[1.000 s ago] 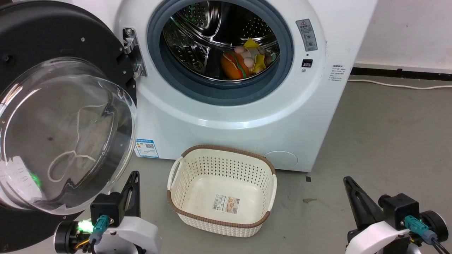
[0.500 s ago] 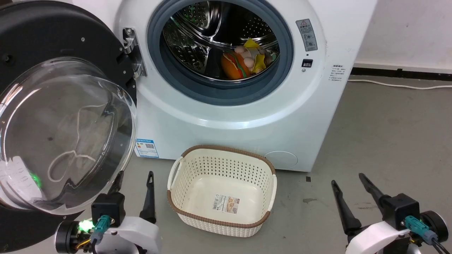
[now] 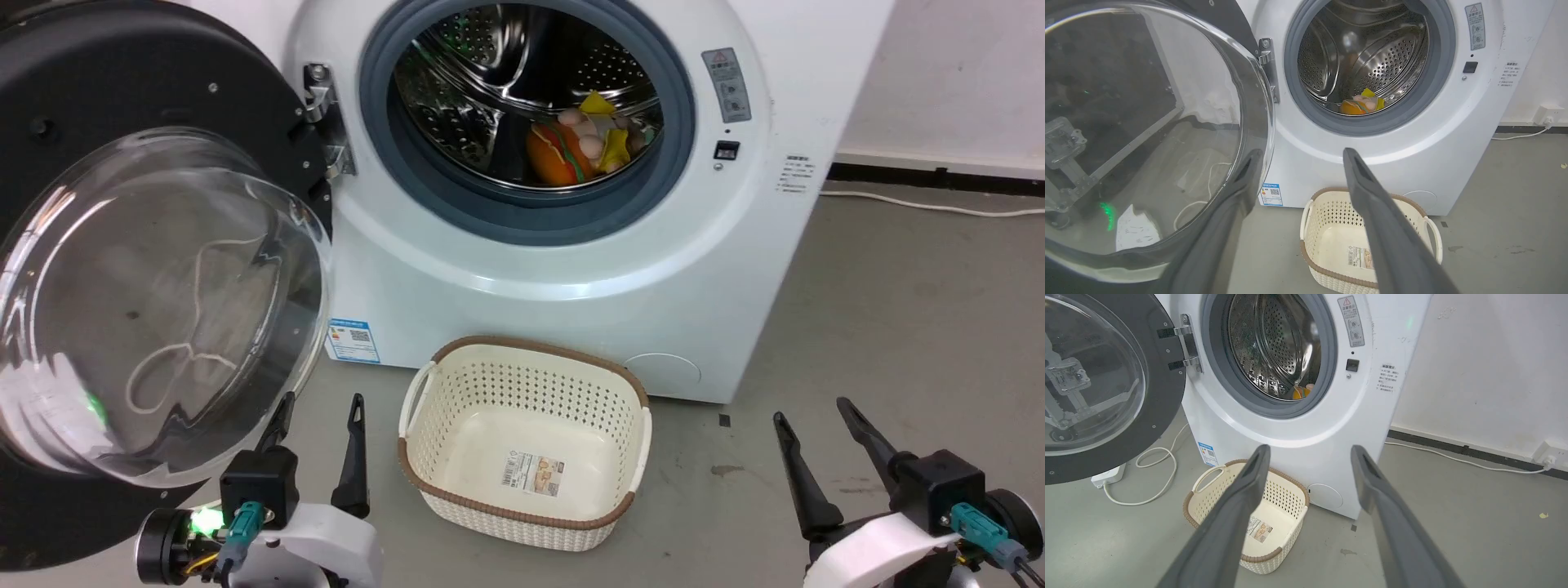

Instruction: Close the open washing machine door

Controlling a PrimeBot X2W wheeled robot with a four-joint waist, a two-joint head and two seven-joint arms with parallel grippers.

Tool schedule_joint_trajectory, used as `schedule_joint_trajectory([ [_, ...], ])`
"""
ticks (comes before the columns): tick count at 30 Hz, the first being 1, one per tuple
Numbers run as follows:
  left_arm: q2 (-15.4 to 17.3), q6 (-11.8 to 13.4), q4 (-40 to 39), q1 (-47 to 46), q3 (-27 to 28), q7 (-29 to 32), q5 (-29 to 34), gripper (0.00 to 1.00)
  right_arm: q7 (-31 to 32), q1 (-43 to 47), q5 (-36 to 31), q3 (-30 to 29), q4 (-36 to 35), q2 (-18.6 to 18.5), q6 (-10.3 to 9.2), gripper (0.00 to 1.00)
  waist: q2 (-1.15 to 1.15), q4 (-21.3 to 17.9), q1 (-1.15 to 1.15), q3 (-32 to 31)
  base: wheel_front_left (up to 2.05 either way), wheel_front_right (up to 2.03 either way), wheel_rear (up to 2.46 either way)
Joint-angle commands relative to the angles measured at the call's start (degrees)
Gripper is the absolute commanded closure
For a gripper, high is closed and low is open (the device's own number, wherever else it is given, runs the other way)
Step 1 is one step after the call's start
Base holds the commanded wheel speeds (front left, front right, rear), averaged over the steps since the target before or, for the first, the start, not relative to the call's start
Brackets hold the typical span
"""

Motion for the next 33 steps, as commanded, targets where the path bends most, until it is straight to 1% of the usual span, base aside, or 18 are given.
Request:
schedule_joint_trajectory([
  [1, 0.2, 0.3, -0.1, 0.1, -0.3, -0.5, -0.1, 0.0, -0.5, 0.7, 0.6, -0.1, -0.3, 0.0, 0.01, 0.0, 0.0, 0.3, 0.0, -0.1, 0.0, 0.0, 0.0],
  [16, 0.8, 1.1, -0.8, 0.8, -1.3, -2.3, -0.3, 0.0, -2.3, 1.7, 1.8, 0.8, -0.7, 0.1, 0.01, 0.0, 0.0, 5.7, 0.0, -0.7, 0.0, 0.0, 0.0],
  [33, 0.9, 3.7, -3.8, 2.9, -1.2, -4.3, -0.5, 0.0, -4.3, 0.1, 2.2, 5.1, 0.3, -0.7, 0.02, 0.0, 0.0, 10.3, 0.0, -0.1, 0.0, 0.0, 0.0],
])
